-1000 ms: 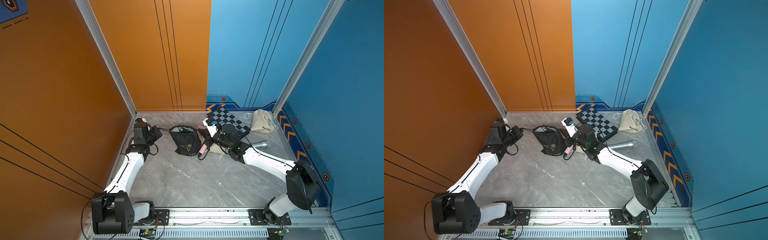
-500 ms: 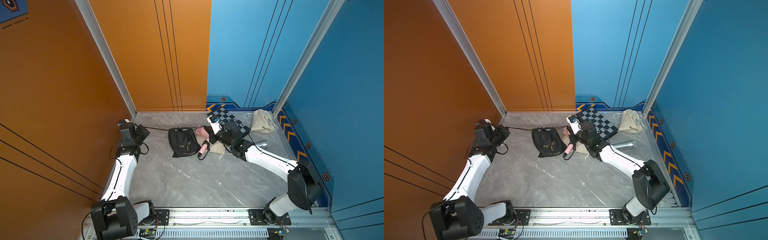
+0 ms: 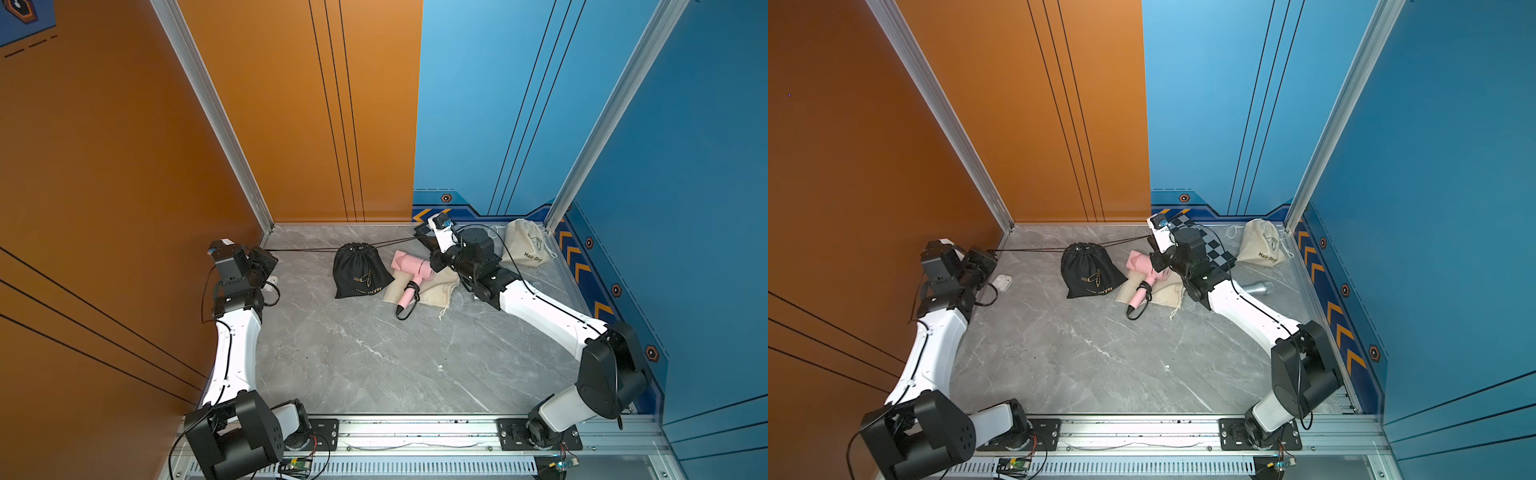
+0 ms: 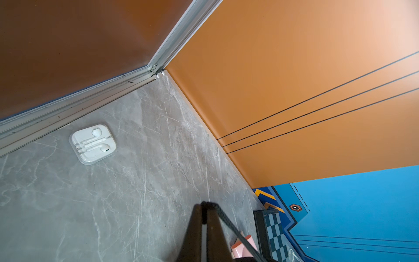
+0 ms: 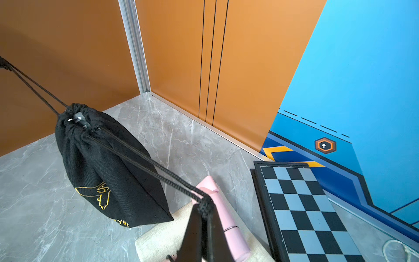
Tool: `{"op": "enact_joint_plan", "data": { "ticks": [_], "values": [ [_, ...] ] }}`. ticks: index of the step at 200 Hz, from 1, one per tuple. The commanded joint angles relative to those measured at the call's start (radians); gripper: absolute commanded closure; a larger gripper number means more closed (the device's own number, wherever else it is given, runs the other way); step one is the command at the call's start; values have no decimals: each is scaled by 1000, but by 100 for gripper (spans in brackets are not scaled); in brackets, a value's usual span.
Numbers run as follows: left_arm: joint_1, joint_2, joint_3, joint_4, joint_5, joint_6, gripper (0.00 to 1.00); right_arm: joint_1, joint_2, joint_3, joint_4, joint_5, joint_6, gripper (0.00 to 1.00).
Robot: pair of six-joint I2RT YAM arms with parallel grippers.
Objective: Pack away hair dryers
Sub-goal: Pull the drawstrings on both sides of the drawstring bag.
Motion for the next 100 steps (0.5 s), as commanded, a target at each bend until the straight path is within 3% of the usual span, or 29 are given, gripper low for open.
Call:
{"op": "enact_joint_plan", "data": {
  "ticks": [1,100],
  "values": [
    [76,15,30,55,-79,-34,100,-72,-23,52,-17,118,-6,100],
    [229,80,46,80,-3,-81,100,-144,90,199,-79,104,32,100]
  ]
}}
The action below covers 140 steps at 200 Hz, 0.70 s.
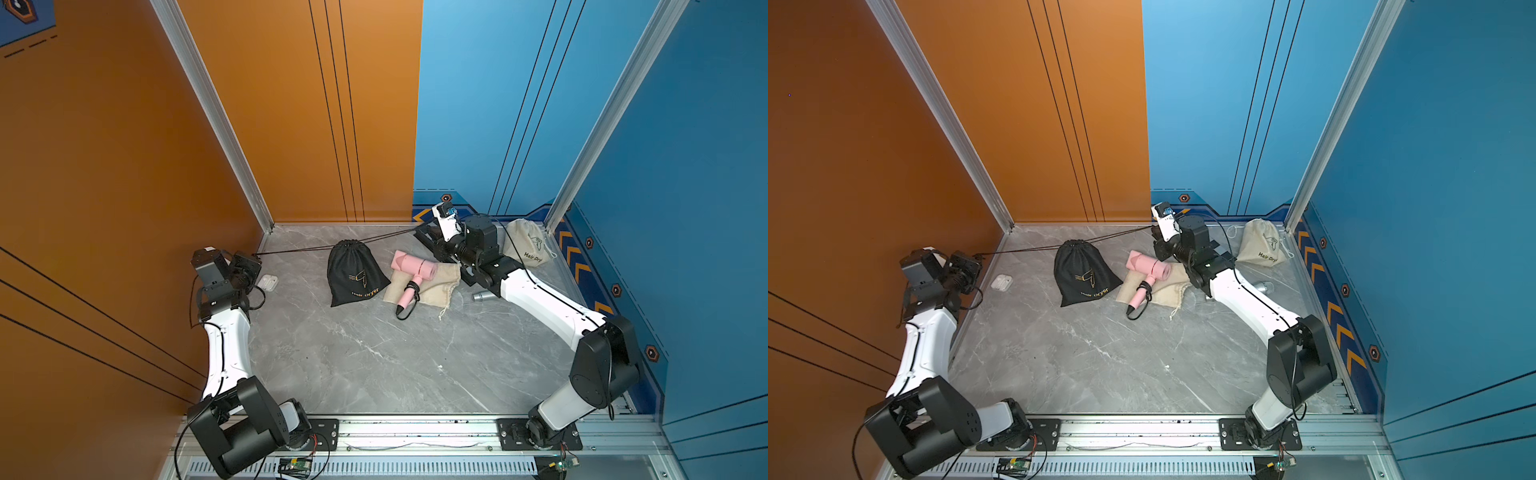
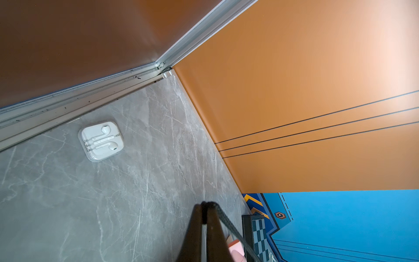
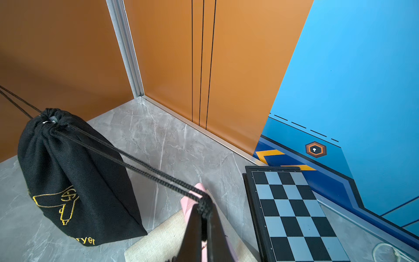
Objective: Pack away hair dryers
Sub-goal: Place the drawstrings on both sides at the center of the board.
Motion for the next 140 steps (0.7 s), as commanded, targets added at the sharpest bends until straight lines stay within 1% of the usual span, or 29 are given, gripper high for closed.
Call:
{"op": "enact_joint_plan", "data": {
  "ticks": [1,9,23,45,60,108,129,140],
  "values": [
    [78,34,45,67,-157,-23,100,-93,19,71,-5,146,30,100],
    [72,48,80,68,-146,-25,100,-93,34,90,-7,138,38,100],
    [51,78,99,80,-128,-24,100,-93,63,136,-9,125,51,100],
    [-14,128,164,92,-117,8,100,-92,131,234,-22,101,68,100],
    [-44,168,206,114,-108,7,100,-92,184,305,-21,89,76,100],
    [-78,331,315,231,-6,-37,100,-101,371,551,-8,59,89,100],
    [-94,391,335,322,33,-69,100,-111,439,625,54,28,97,100],
    [-107,418,350,353,40,-74,100,-117,503,668,79,24,109,100]
  ]
}}
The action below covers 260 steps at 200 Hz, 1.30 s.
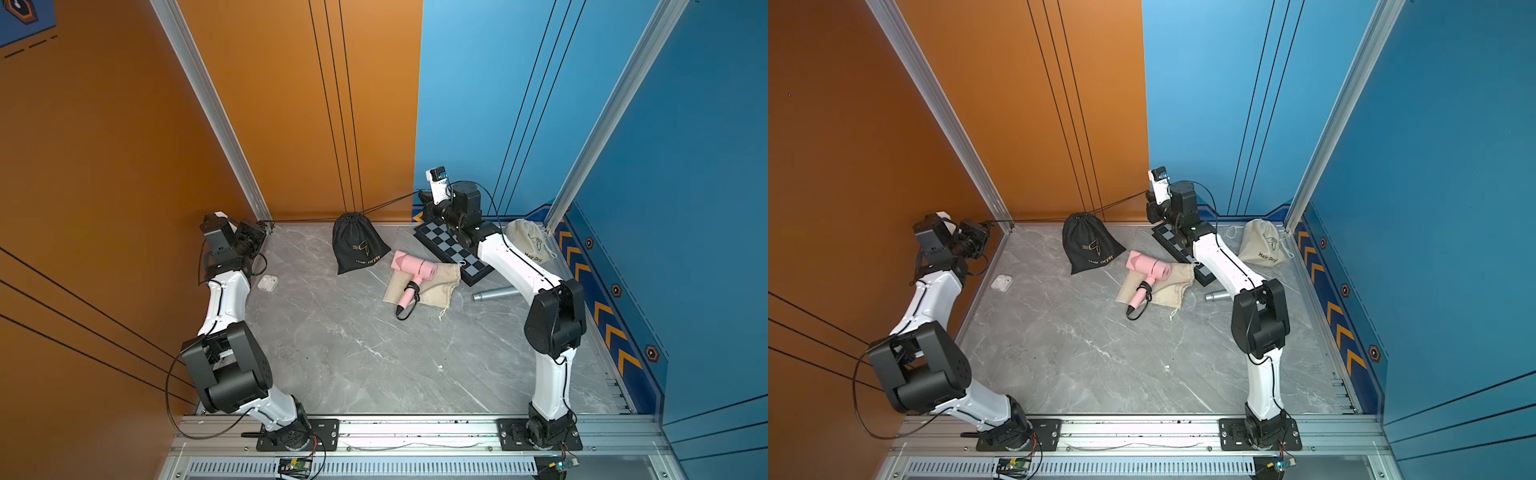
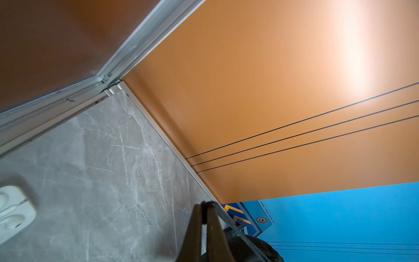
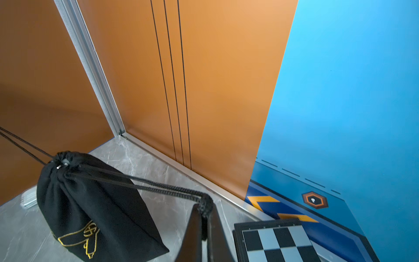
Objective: Pack away hair dryers
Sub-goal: Place the drawstrings on both sides at the center of the board.
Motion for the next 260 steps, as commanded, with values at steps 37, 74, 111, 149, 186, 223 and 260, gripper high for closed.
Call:
{"op": "enact_joint_plan", "data": {
  "ticks": [37,74,111,149,186,223,260],
  "values": [
    [-31,122,80,238,13,-51,100,-73,200,258,137,-11,123,100],
    [-37,143,75,268,21,-44,100,-74,240,296,149,-42,154,100],
    [-38,149,45,302,51,-68,100,-74,212,211,187,-65,172,100],
    [-44,141,-9,327,68,-80,100,-65,166,76,247,-83,180,100],
    [-55,131,-32,331,73,-81,100,-58,130,-13,296,-92,197,92],
    [-74,123,-34,332,76,-85,94,-59,114,-49,331,-110,229,89],
    [-99,115,-39,343,90,-108,100,-52,96,-77,348,-125,250,98]
  ]
}}
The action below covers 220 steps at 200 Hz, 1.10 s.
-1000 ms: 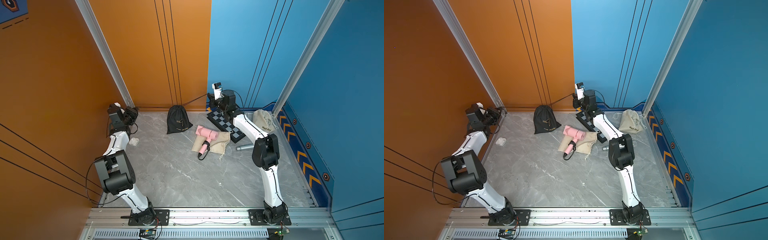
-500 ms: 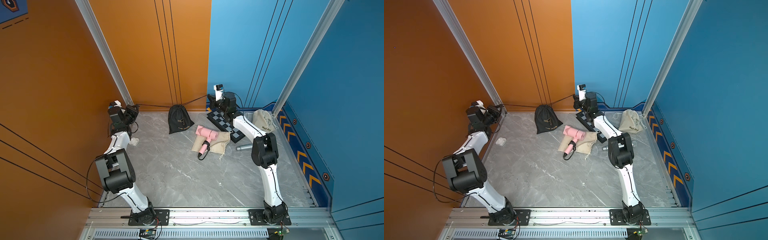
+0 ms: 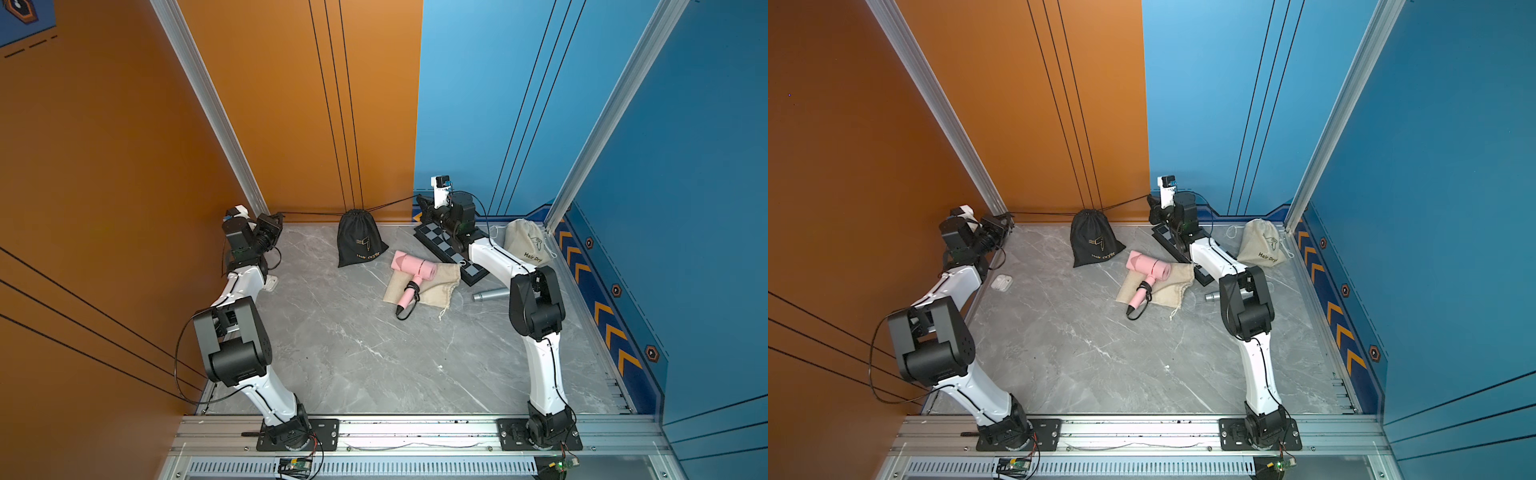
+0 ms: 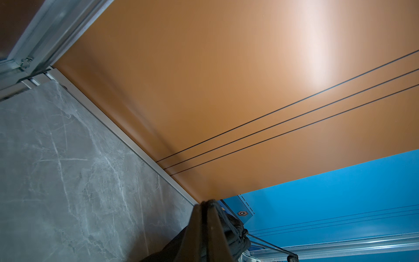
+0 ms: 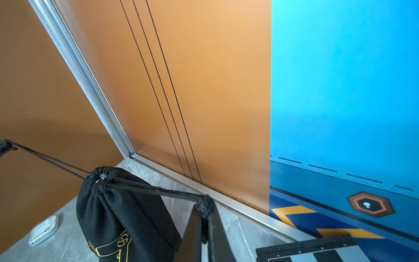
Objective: Pack away hair dryers
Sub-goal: Place the drawstrings on both sides at the center of the board.
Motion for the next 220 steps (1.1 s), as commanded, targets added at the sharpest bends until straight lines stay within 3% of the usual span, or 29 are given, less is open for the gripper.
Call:
{"op": "enact_joint_plan", "data": {
  "ticks": [1,81,148,220],
  "values": [
    [-15,-24,-16,32,25,-17,100,-2,-59,-34,52,-18,30,98],
    [-18,-76,-129,33,36,-31,100,34,-116,-157,34,-36,6,98],
    [-4,-2,-138,34,54,-84,100,115,7,-10,-66,-51,20,98],
    [68,-88,-266,-34,33,-47,100,180,175,199,-126,-53,81,96]
  ]
}}
